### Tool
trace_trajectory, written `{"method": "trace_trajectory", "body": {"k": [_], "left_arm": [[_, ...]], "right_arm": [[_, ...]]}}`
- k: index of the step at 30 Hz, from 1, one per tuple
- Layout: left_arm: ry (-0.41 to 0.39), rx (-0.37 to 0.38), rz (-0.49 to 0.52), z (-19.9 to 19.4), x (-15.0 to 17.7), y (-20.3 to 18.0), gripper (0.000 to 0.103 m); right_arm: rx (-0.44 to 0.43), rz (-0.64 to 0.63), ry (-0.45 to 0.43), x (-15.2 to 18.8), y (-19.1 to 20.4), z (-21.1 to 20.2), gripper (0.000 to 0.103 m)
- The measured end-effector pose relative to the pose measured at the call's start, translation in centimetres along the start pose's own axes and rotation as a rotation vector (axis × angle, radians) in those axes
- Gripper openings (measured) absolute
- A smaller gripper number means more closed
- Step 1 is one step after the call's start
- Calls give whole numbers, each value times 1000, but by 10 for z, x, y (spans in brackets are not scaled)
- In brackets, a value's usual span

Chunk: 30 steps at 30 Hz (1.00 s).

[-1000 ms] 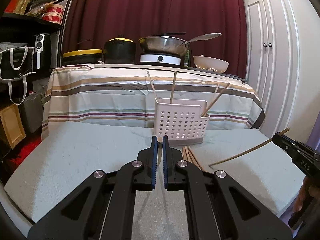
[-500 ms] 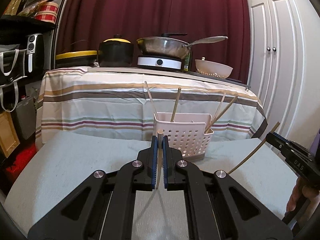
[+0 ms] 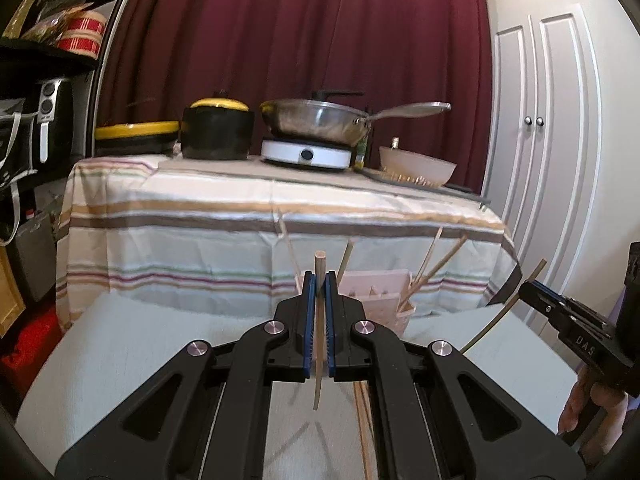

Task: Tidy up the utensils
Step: 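Lift both chopsticks upright and carry them over the pink caddy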

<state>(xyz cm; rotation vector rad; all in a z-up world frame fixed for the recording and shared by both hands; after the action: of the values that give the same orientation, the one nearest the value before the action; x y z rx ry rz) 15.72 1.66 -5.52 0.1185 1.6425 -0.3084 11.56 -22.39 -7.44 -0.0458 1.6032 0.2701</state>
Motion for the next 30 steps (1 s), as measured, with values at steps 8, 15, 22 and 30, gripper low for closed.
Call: {"method": "trace_trajectory", "body": {"k": [8,15,22,30], "left_arm": [[-89,25,33,15,-43,-8,5],[-179,10,30,34,-75,-4,5],[-207,11,16,71,-92,0,5],[-198,28,27,108,-89,-6,5]], "right_arm": [[-14,-25,-104,-44,3,12,7],[-5,-43,-185,-72,-1,35,7],[0,-51,-208,-80,-5,69,7],[14,-36,-165,-61,-18,103,7]]}}
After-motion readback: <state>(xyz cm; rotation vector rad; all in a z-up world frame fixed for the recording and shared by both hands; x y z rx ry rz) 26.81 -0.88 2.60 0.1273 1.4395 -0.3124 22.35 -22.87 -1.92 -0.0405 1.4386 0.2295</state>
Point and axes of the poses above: each gripper's, at about its wrist camera, not at the fingertips, and z roughly the way its jaws point, y to its left, x to its underside, the point moved 3 cm from there along z, roughly the way its jaws point, and after that the axes turned 13 degrees about -y, right-handed, at the moved point
